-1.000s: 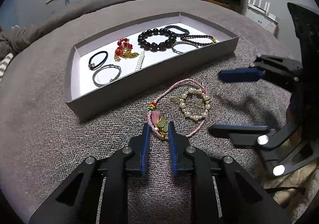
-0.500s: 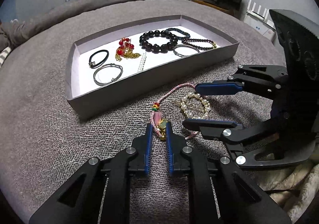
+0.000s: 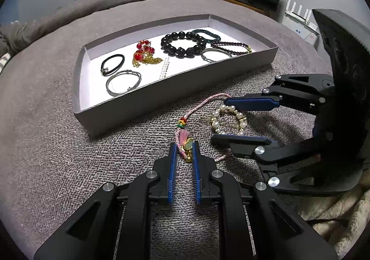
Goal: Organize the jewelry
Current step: 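Carry the pink and pearl bracelets into the tray, open both tools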
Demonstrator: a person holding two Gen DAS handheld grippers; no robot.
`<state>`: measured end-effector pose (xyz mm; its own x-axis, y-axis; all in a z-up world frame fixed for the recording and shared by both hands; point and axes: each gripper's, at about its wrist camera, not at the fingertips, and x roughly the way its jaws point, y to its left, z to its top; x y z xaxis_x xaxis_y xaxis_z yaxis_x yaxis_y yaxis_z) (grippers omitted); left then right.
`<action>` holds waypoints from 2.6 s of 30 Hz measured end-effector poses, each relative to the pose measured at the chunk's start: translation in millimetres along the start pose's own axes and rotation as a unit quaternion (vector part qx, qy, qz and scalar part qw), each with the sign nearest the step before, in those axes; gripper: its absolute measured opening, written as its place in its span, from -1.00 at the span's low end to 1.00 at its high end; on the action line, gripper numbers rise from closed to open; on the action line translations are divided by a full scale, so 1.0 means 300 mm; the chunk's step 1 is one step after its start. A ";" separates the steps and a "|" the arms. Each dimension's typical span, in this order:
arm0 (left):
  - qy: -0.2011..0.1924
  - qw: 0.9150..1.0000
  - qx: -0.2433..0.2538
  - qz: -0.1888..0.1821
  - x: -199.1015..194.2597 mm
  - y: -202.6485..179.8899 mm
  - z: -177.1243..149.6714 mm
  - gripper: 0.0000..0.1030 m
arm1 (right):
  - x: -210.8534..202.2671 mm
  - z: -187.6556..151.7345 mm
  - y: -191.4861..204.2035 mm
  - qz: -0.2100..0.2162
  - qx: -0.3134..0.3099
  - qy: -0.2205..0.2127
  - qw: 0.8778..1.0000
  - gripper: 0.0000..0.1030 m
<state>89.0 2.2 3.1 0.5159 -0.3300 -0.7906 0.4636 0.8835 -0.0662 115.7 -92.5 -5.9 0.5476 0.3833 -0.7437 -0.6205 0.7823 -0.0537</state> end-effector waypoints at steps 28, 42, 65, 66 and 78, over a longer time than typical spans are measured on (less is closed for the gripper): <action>-0.105 0.992 0.045 0.059 -0.291 0.005 0.146 -0.89 | -0.238 0.101 -0.231 -0.023 0.071 -0.087 0.993 -0.20; -0.131 0.990 0.010 0.059 -0.278 0.148 0.327 -0.89 | 0.015 0.216 -0.250 -0.010 0.074 -0.012 0.997 -0.20; -0.021 0.998 -0.020 0.051 -0.034 0.207 0.227 -0.89 | 0.109 0.240 -0.273 0.024 0.083 0.054 0.995 -0.19; -0.019 0.998 -0.019 0.052 -0.030 0.208 0.225 -0.89 | 0.110 0.241 -0.272 0.023 0.083 0.054 0.995 -0.19; -0.019 0.997 -0.029 0.067 -0.049 0.219 0.206 -0.33 | 0.067 0.238 -0.277 0.020 0.099 0.043 0.994 -0.14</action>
<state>156.5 44.4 48.1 0.5978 -0.2196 -0.7710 0.3472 0.9378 0.0021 218.6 -114.8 31.1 0.4702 0.3794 -0.7968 -0.5141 0.8516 0.1022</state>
